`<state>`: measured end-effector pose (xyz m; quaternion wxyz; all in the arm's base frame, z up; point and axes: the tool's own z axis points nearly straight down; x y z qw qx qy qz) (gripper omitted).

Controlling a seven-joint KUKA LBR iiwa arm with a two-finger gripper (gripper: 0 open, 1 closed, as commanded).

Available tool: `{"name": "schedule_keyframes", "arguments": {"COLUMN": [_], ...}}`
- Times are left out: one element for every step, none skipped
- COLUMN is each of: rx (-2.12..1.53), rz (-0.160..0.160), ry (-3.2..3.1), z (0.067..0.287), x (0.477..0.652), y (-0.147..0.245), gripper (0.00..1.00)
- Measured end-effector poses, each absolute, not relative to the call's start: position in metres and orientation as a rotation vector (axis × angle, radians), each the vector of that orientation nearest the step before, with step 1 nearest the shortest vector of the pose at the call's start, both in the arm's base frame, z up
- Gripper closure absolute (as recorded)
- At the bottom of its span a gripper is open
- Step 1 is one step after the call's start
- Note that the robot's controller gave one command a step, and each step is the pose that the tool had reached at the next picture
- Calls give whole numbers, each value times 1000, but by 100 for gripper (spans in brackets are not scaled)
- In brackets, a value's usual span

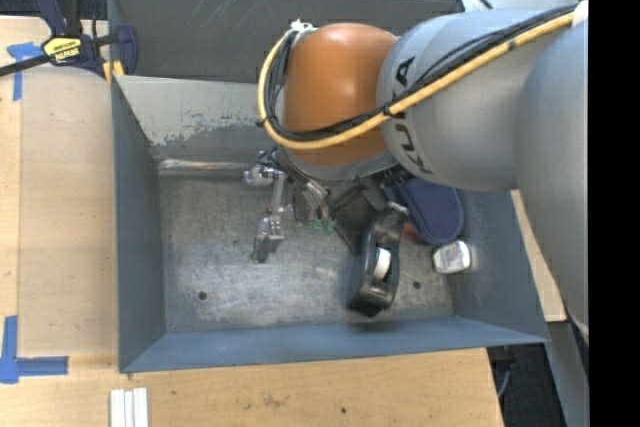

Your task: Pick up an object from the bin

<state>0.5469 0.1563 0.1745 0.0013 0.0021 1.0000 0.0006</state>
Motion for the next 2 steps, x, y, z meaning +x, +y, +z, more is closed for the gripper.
{"name": "schedule_keyframes", "arguments": {"rx": [8,42], "rz": [2,-2], "ry": [3135,3136], "z": [82,84], "x": [619,628], "y": [133,90], "gripper": [0,0]}}
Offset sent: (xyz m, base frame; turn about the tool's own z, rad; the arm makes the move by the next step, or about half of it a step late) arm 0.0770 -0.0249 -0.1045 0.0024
